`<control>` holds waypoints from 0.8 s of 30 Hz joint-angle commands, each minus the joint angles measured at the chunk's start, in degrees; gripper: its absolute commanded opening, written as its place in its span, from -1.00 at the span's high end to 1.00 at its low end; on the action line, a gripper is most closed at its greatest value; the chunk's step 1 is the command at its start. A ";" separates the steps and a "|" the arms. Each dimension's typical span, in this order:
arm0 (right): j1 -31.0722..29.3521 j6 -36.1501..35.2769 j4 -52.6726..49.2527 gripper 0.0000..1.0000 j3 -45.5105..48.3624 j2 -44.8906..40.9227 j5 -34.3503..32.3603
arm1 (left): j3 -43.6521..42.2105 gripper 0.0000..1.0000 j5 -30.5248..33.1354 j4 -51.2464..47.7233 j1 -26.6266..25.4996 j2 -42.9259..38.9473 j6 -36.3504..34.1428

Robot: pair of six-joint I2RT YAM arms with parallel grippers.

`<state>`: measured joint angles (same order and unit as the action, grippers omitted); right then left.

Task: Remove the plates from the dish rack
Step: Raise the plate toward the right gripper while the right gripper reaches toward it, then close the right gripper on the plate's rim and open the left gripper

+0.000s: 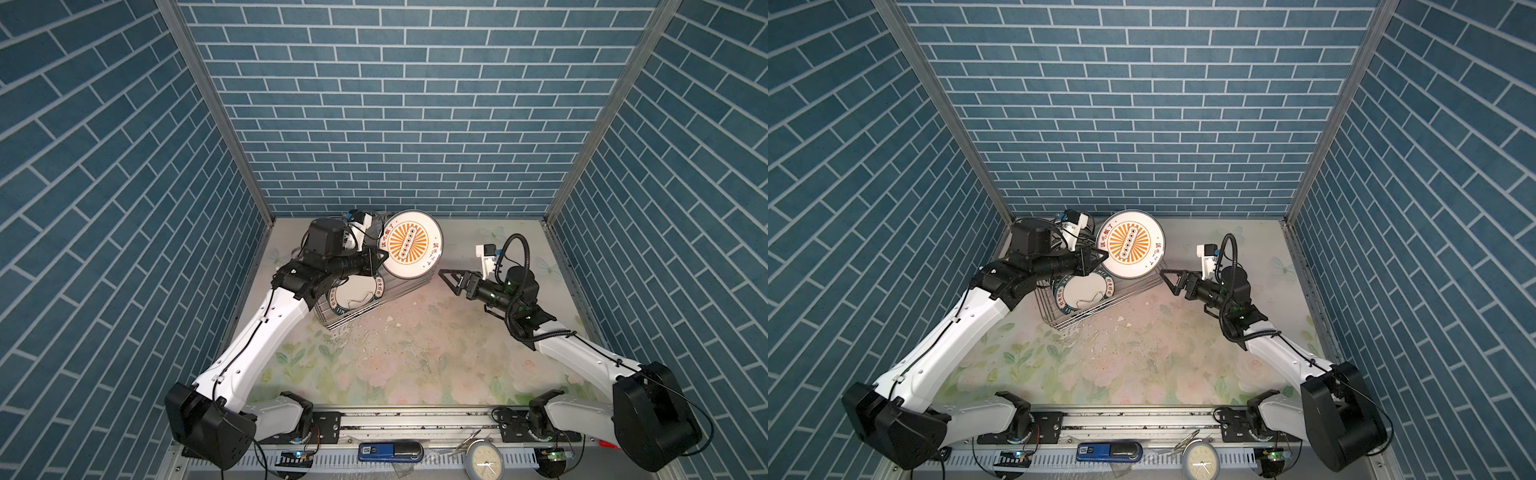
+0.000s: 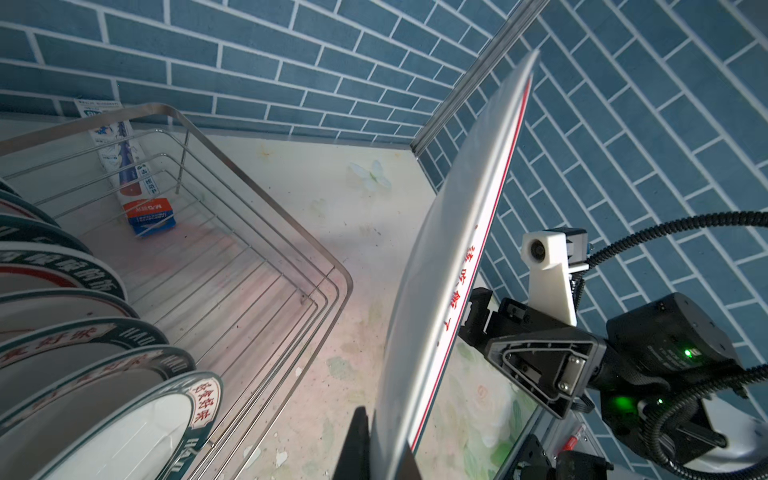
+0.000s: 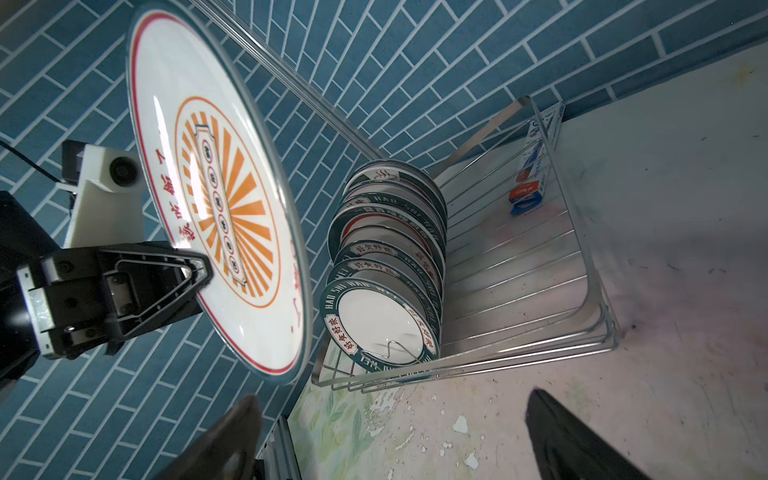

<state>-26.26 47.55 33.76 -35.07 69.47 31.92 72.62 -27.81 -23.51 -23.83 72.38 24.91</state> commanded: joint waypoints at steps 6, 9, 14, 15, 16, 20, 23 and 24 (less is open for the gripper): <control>-0.28 0.71 7.17 -0.86 -3.13 3.27 3.30 | -2.60 1.00 -8.84 10.26 1.69 5.33 8.46; -0.30 0.71 9.74 -0.76 -3.41 4.97 4.07 | -4.08 1.00 -11.78 13.59 2.47 6.24 10.97; -0.28 1.90 15.49 -0.63 -3.76 8.74 6.64 | -6.04 1.00 -14.01 16.30 2.55 7.04 12.79; -0.28 1.93 16.47 -0.57 -3.86 9.29 6.66 | -6.40 1.00 -14.23 16.62 2.58 7.03 12.75; -0.28 1.93 16.84 -0.52 -4.07 9.68 6.75 | -6.37 1.00 -14.37 16.47 2.54 7.12 12.49; -0.28 1.16 17.85 -0.42 -5.15 10.85 6.61 | -7.34 1.00 -14.01 16.00 2.57 7.16 11.56; -0.28 0.98 18.18 -0.24 -5.49 10.95 6.27 | -7.62 1.00 -14.57 16.22 2.61 7.91 11.99; -0.29 0.88 18.34 -0.17 -5.45 10.79 6.14 | -7.67 1.00 -14.48 16.02 2.58 8.09 11.92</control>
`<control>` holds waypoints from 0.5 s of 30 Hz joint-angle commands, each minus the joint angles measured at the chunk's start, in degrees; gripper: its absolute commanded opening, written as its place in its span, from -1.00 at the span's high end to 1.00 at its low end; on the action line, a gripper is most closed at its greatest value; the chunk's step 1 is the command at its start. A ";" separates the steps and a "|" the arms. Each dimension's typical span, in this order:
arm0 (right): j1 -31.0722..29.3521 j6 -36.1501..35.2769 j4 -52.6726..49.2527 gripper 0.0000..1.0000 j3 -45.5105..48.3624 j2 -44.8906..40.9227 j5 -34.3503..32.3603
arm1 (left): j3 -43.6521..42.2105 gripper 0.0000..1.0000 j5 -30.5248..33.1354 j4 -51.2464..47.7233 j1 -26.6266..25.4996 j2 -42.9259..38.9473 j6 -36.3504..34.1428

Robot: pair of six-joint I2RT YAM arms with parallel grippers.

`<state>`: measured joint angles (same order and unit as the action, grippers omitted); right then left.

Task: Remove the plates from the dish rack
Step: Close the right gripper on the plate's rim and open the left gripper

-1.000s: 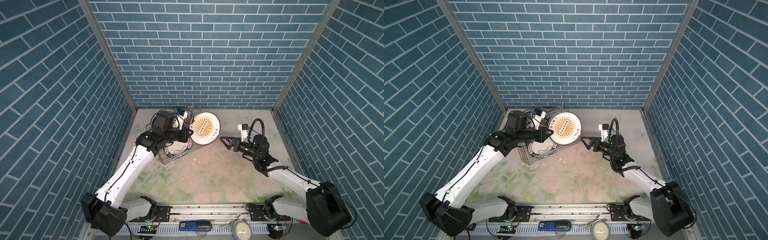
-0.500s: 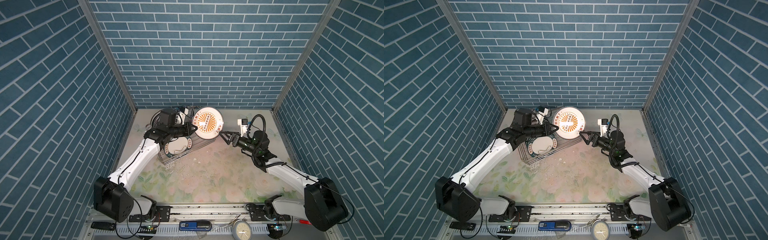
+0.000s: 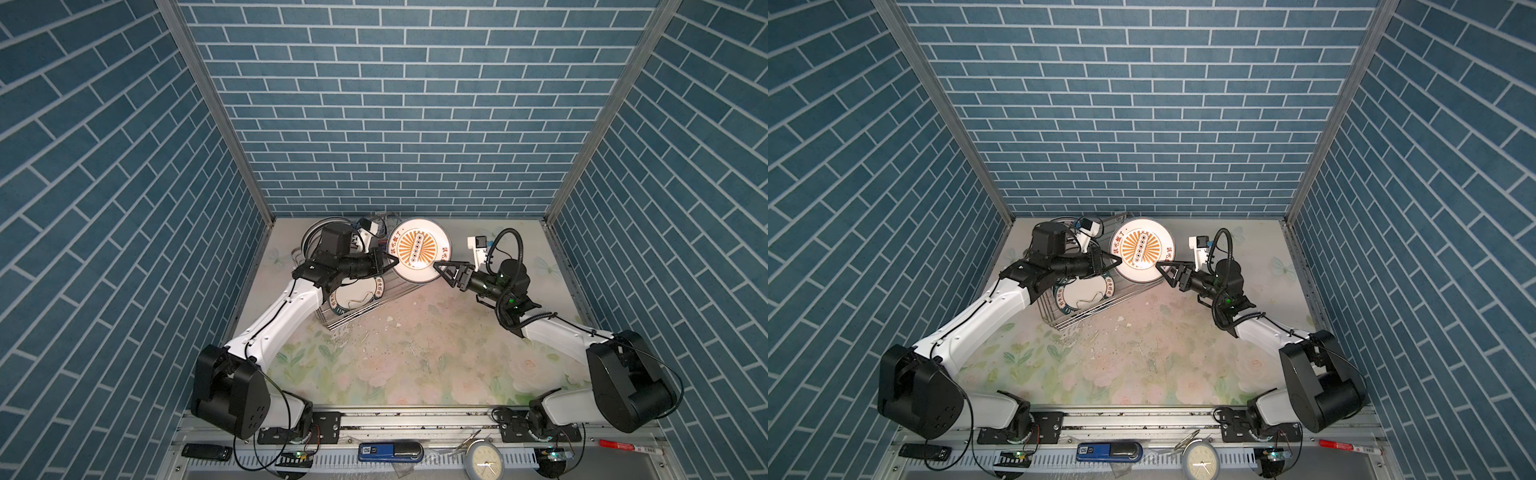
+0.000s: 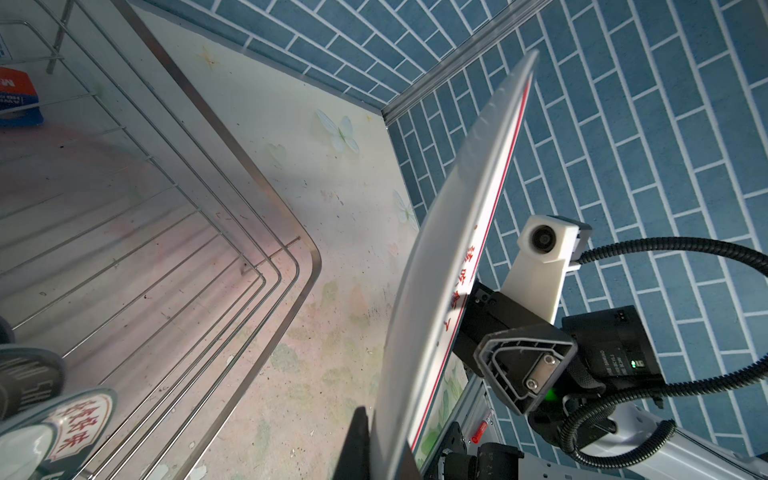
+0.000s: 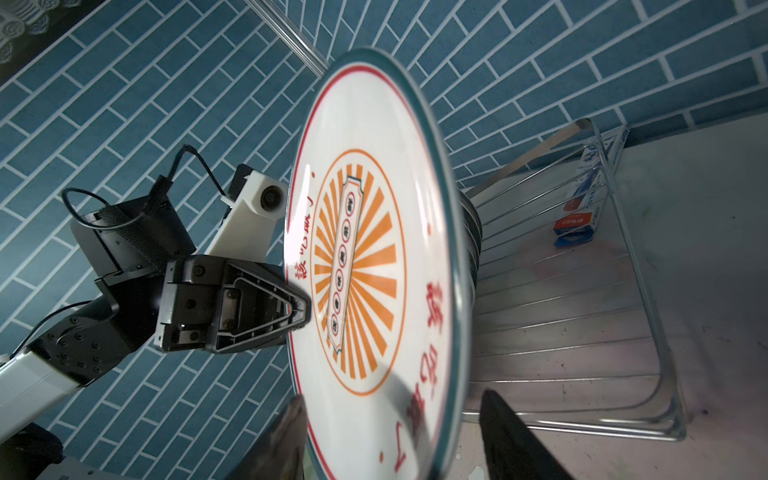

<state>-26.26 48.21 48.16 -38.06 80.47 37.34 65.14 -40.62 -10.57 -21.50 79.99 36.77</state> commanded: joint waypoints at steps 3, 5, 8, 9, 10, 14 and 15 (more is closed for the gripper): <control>-0.20 0.01 4.19 -0.07 -2.52 -0.89 0.77 | -0.27 1.00 -1.31 2.72 0.30 0.77 -0.06; -0.24 -0.44 3.09 -0.04 -2.96 -1.35 0.85 | -0.43 1.00 -1.44 2.78 0.23 0.87 0.03; -0.19 0.01 3.69 0.05 -3.00 -1.19 1.41 | -0.46 1.00 -2.35 3.70 0.14 1.48 0.71; -0.19 0.53 4.79 0.08 -2.79 -1.02 1.58 | -0.46 1.00 -2.59 3.87 0.16 1.78 0.83; -0.24 1.10 5.76 0.10 -2.60 -0.84 1.59 | -0.46 1.00 -2.83 4.00 0.16 1.99 0.89; -0.19 4.57 11.17 0.22 -2.66 1.02 3.22 | -0.15 1.00 -2.93 3.14 0.07 2.71 0.40; -0.22 5.21 12.13 0.26 -2.77 1.45 3.25 | -0.06 1.00 -3.07 3.17 0.06 2.93 0.39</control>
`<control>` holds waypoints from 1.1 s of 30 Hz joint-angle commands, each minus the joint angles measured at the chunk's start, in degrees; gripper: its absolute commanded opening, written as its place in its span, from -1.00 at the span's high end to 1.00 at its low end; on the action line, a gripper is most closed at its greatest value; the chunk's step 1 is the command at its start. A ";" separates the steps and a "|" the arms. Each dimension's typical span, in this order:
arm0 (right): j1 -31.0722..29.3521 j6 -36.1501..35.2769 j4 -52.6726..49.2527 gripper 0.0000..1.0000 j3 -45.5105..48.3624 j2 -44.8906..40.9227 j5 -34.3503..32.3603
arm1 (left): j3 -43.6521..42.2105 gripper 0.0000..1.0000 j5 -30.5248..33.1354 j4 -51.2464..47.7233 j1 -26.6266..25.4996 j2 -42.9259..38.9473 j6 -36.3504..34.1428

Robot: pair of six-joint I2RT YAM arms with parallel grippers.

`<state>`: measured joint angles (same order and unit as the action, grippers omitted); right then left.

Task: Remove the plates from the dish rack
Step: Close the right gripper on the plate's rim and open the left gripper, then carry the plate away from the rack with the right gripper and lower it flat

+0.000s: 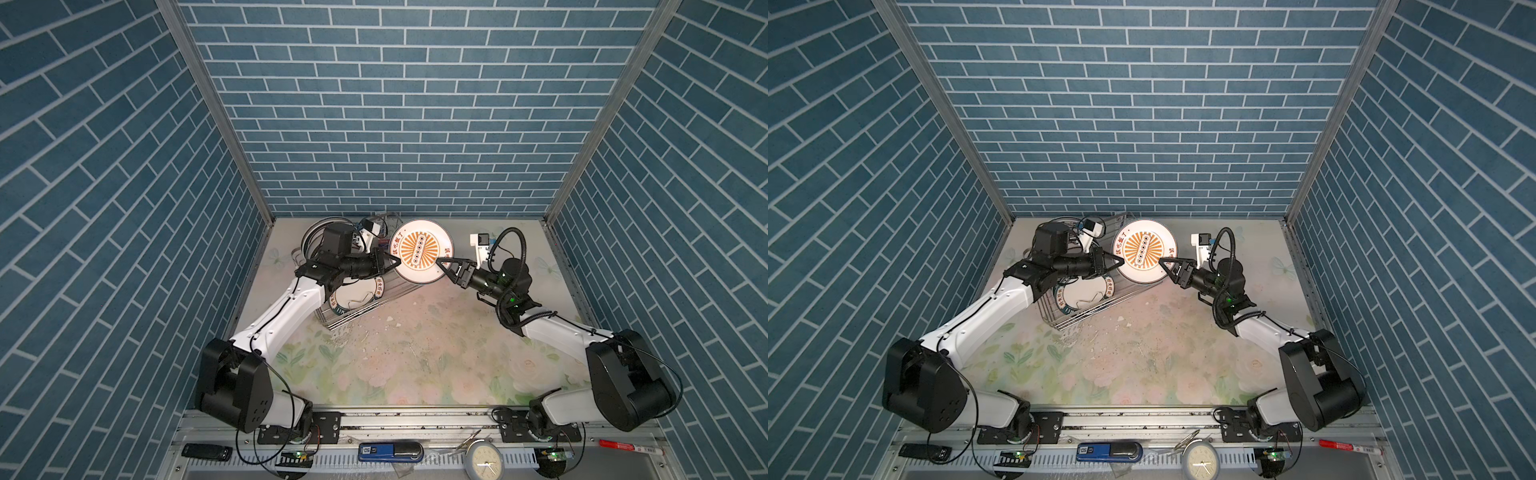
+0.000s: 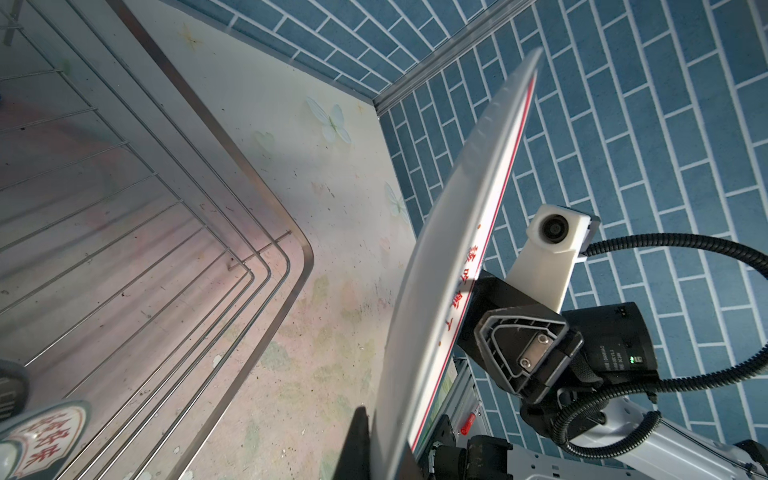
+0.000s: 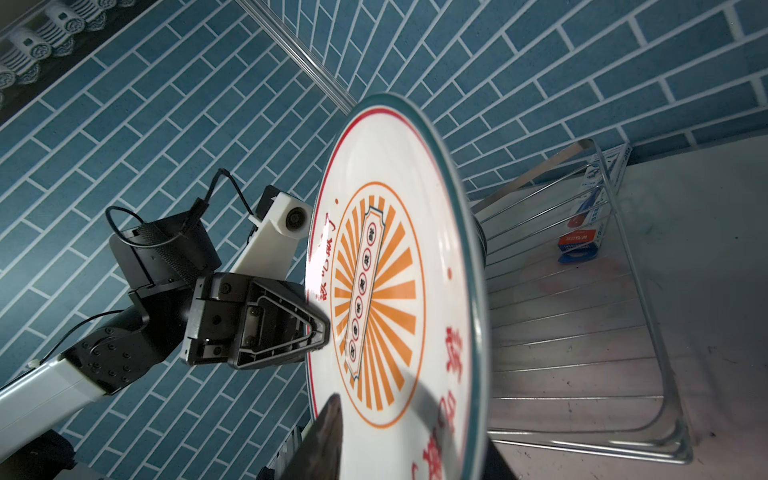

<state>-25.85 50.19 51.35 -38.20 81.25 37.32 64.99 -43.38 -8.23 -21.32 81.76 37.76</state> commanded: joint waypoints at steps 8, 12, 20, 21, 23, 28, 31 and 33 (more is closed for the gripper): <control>-0.61 9.33 19.27 0.53 -2.94 4.26 5.45 | 0.59 1.00 -1.39 0.29 -1.41 2.65 -1.17; -0.68 9.73 21.33 0.93 -2.65 4.67 6.30 | 1.12 0.93 -1.73 -0.29 -2.14 3.32 -1.58; -0.28 8.95 19.90 1.00 -1.89 1.99 5.36 | 0.19 0.47 0.39 -0.20 -2.11 2.14 -2.55; -0.18 8.30 18.71 1.00 -1.89 1.16 5.12 | 0.18 0.41 0.76 -0.20 -2.01 1.75 -2.97; 0.16 6.45 15.73 1.00 -1.73 -0.99 4.61 | -0.08 0.22 1.68 -0.03 -1.91 0.72 -3.35; 1.24 -4.49 0.59 1.00 0.11 -11.58 -3.06 | -1.68 -0.05 4.90 1.18 -1.20 -3.85 -4.76; 1.32 -13.33 -13.43 1.00 -0.10 -19.19 -13.13 | -1.96 -0.11 9.22 -0.58 -0.60 -6.77 -6.70; 1.41 -18.16 -22.37 1.00 -0.71 -23.51 -21.11 | -1.98 -0.15 14.12 -3.32 -0.17 -8.71 -8.43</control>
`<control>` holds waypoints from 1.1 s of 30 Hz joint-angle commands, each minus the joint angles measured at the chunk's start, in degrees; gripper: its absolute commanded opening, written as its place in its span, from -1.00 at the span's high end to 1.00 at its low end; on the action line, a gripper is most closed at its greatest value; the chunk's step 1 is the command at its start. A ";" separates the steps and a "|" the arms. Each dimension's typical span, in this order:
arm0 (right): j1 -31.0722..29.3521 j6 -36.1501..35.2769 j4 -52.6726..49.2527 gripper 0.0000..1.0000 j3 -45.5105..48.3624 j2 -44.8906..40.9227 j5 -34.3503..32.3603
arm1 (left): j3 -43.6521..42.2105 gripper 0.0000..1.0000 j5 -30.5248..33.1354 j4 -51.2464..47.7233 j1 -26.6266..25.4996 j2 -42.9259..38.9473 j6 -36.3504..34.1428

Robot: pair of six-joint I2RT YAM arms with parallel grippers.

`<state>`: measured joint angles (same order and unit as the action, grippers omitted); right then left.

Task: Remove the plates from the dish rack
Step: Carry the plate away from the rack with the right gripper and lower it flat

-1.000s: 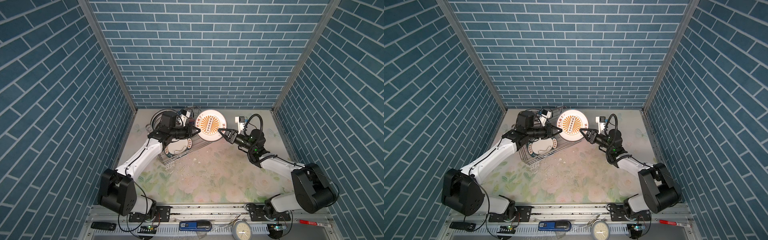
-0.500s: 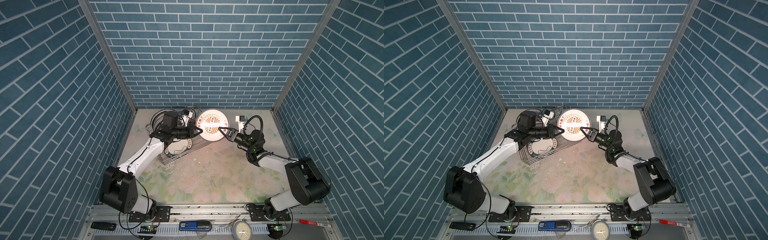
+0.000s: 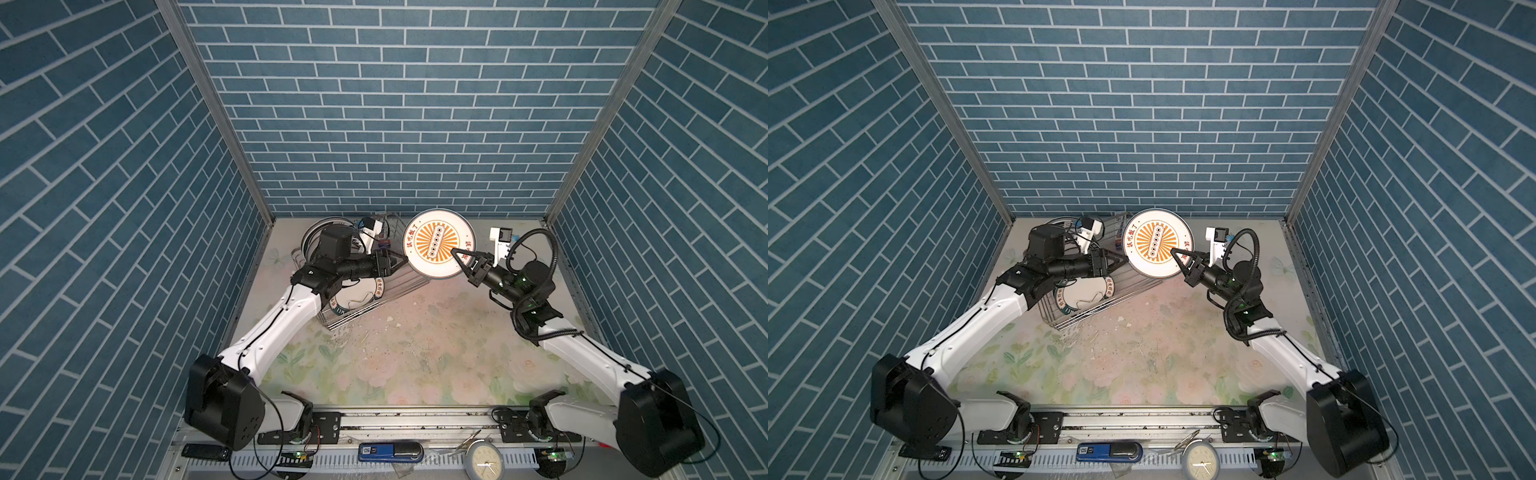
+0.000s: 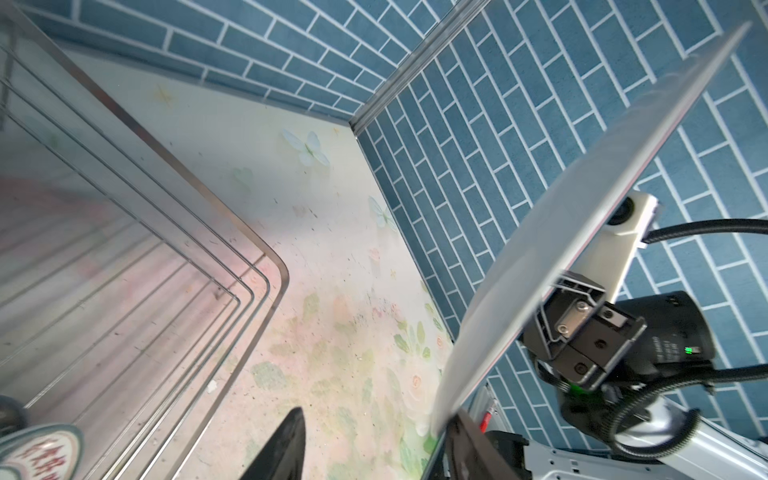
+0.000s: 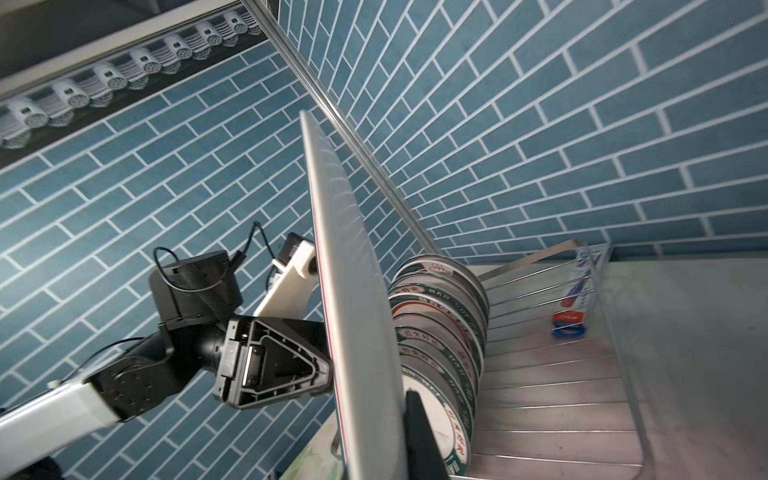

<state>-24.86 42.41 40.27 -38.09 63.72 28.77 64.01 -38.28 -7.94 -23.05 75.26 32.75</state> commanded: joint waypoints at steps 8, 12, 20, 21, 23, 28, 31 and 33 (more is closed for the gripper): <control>2.51 -12.57 -28.17 1.00 -2.03 -12.23 -36.66 | -2.57 -0.44 22.98 -8.92 5.76 -7.17 -5.19; 3.72 -7.06 -34.56 1.00 -2.15 -10.23 -46.68 | 0.11 -0.73 23.54 -12.29 6.17 -5.54 -7.07; 15.26 5.20 -37.30 1.00 0.19 -3.29 -38.37 | 1.03 -0.87 22.30 -13.26 6.44 -6.27 -9.16; 16.97 6.20 -37.23 1.00 0.51 -2.28 -36.72 | 0.95 -0.96 22.20 -12.94 6.44 -6.32 -9.33; 20.27 8.22 -34.93 1.00 1.55 -0.07 -31.30 | 1.00 -0.99 21.76 -12.70 6.44 -6.03 -9.57; 24.53 12.10 -29.72 1.00 2.91 6.72 -21.46 | 1.57 -0.99 22.20 -13.40 6.44 -5.36 -10.16; 25.50 13.87 -27.92 1.00 3.16 10.37 -17.77 | 2.00 -0.99 22.91 -14.29 6.50 -4.85 -10.29; 25.88 15.23 -27.10 1.00 3.04 12.74 -15.37 | 1.69 -0.99 23.51 -14.30 6.44 -4.95 -9.98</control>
<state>0.58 52.86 7.42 -35.62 75.07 6.74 64.34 -16.03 -21.19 -16.88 70.11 23.49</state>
